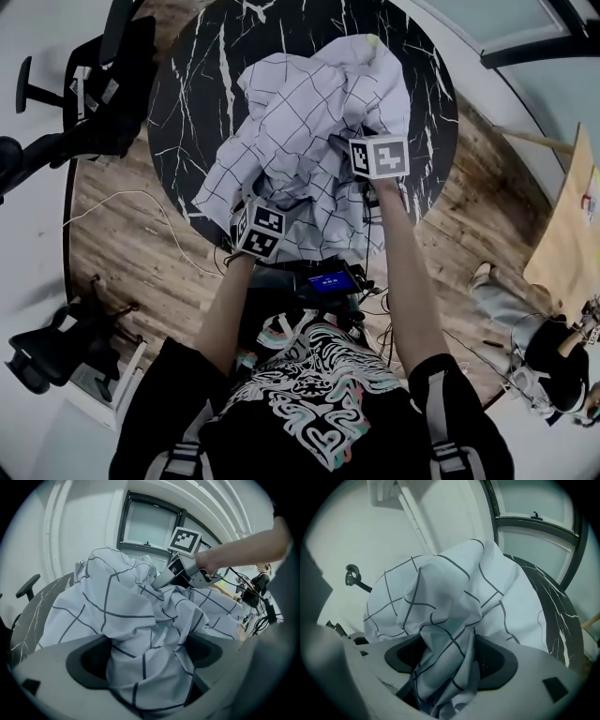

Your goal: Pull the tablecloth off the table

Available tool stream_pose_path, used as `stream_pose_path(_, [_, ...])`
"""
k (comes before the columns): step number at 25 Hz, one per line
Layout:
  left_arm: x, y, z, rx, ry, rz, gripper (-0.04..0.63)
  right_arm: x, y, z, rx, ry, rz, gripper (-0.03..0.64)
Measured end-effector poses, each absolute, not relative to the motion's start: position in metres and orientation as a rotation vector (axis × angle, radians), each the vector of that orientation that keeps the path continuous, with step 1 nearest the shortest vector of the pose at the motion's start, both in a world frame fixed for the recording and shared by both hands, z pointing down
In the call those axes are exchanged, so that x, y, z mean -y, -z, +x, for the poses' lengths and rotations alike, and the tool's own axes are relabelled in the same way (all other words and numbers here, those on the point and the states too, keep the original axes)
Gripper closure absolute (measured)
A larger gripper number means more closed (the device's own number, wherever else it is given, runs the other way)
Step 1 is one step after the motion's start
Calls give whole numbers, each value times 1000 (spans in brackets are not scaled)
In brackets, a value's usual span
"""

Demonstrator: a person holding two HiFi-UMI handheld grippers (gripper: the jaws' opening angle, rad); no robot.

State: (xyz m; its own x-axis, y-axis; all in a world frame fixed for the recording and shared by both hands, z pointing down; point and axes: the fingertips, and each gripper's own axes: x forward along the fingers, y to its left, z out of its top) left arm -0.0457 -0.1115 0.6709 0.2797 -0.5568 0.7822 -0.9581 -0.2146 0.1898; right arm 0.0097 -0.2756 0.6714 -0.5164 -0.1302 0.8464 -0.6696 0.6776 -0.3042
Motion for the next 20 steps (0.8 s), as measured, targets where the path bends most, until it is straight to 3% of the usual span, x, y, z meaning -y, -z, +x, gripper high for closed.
stream_pose_path(20, [115, -677, -47, 1356, -866, 1841, 91, 271, -683, 10, 1843, -568, 546, 296])
